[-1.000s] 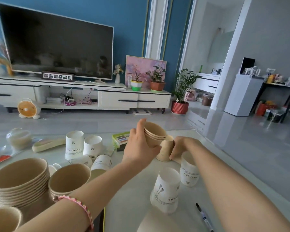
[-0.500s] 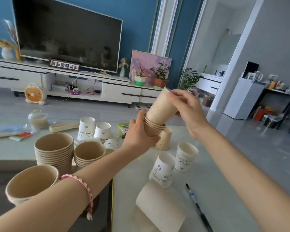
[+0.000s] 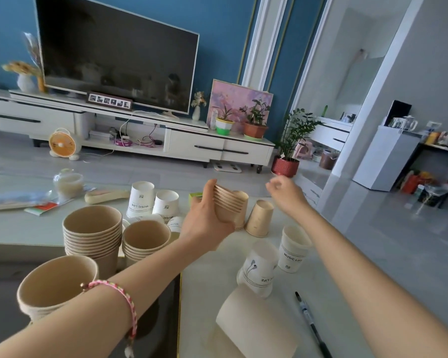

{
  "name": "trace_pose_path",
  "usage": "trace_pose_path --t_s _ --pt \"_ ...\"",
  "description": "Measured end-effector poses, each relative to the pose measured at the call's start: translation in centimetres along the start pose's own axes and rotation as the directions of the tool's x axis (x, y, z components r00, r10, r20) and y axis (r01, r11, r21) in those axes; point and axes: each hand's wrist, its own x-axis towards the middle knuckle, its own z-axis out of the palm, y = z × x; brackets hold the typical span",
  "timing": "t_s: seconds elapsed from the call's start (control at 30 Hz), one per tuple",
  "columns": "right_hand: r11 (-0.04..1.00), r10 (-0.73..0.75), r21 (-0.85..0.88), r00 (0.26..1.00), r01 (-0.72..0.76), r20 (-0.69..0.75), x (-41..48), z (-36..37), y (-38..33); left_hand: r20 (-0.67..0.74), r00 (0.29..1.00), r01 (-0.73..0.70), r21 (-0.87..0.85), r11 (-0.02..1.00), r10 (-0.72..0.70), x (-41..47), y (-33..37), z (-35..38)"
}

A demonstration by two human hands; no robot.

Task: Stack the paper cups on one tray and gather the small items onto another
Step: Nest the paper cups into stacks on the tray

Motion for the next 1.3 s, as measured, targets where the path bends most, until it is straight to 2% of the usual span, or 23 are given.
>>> trace_pose_path --t_s 0.07,0.13,0.3,0.4,0.47,0.57,0.6,0.63,0.67,0.7,0.73,0.77,0.8,0.83,0.93,1.03,1.1,1.17,1.23,1.3 --pt "0.975 0.096 -0.210 0.987 -0.067 0.132 2.4 1.5 1.7 -0.001 1.000 0.023 0.008 1.000 -0.023 0.4 -0.1 0.8" --pt "0.959 0.153 -0.270 0.953 -0.080 0.260 4.4 3.5 2.6 0.000 0.999 0.034 0.022 0.999 -0.034 1.0 -0.5 1.6" --pt "0.861 0.191 -0.509 0.922 0.008 0.337 6.4 6.6 3.4 0.024 0.999 0.022 0.080 0.997 -0.024 1.7 -1.5 2.7" --pt "0.850 0.136 -0.526 0.954 0.027 0.268 6.2 6.8 3.6 0.021 0.999 0.031 0.084 0.996 -0.032 1.9 -2.1 2.8" --pt "0.858 0.103 -0.513 0.981 -0.002 0.167 5.3 5.5 3.3 0.023 0.999 0.041 0.082 0.996 -0.043 1.7 -2.2 2.7" --pt "0.881 -0.015 -0.470 0.988 -0.060 -0.154 2.9 2.4 2.1 0.019 0.999 0.032 0.058 0.998 -0.033 1.0 -2.0 2.1" --pt "0.925 -0.048 -0.376 0.962 -0.060 -0.270 1.8 1.3 1.4 0.015 1.000 0.026 0.047 0.999 -0.027 0.6 -1.8 1.7" --pt "0.977 -0.031 -0.210 0.933 -0.048 -0.357 0.7 0.3 0.5 0.011 1.000 0.017 0.035 0.999 -0.017 0.3 -1.5 1.2" --pt "0.999 0.040 0.046 0.922 -0.024 -0.384 -0.2 -0.5 -0.3 0.013 1.000 0.008 0.027 1.000 -0.008 -0.1 -1.2 0.9" --pt "0.933 0.129 0.360 0.943 -0.011 -0.308 -1.1 -1.1 -1.3 0.012 1.000 -0.002 0.025 1.000 0.002 -0.4 -0.9 0.4" --pt "0.754 0.175 0.655 0.975 -0.042 -0.139 -2.3 -1.6 -2.6 0.008 1.000 -0.010 0.022 1.000 0.010 -1.1 -0.4 -0.3" --pt "0.557 0.156 0.822 0.987 -0.118 0.036 -3.1 -1.6 -3.5 0.008 1.000 -0.020 0.022 1.000 0.020 -1.3 -0.1 -0.5" --pt "0.441 0.105 0.881 0.985 -0.170 0.138 -3.9 -1.4 -4.4 0.004 1.000 -0.029 0.018 0.999 0.029 -1.6 0.3 -0.8" --pt "0.453 0.058 0.872 0.982 -0.185 0.178 -5.2 -1.4 -5.5 -0.002 0.999 -0.037 0.011 0.999 0.037 -2.2 0.7 -1.5" --pt "0.760 -0.031 0.649 0.995 -0.036 0.092 -7.9 -0.9 -7.6 -0.014 0.998 -0.060 0.007 0.998 0.060 -3.7 0.9 -3.1" --pt "0.913 -0.147 0.399 0.980 0.083 0.133 -9.1 -2.3 -8.9 0.005 0.998 -0.062 0.079 0.995 0.061 -5.2 0.5 -4.6" --pt "0.956 -0.193 0.262 0.957 0.133 0.217 -9.2 -3.3 -9.1 0.038 0.996 -0.081 0.144 0.986 0.076 -6.1 0.4 -5.5" --pt "0.962 -0.238 0.199 0.927 0.185 0.290 -9.6 -4.3 -9.2 0.075 0.989 -0.139 0.200 0.970 0.126 -6.8 0.8 -6.2" --pt "0.957 -0.272 0.188 0.909 0.220 0.317 -9.8 -5.4 -9.0 0.100 0.975 -0.218 0.250 0.943 0.199 -7.1 1.6 -6.6" --pt "0.955 -0.256 0.233 0.903 0.182 0.345 -9.9 -6.6 -8.9 0.110 0.965 -0.257 0.256 0.932 0.236 -7.2 2.3 -6.9"
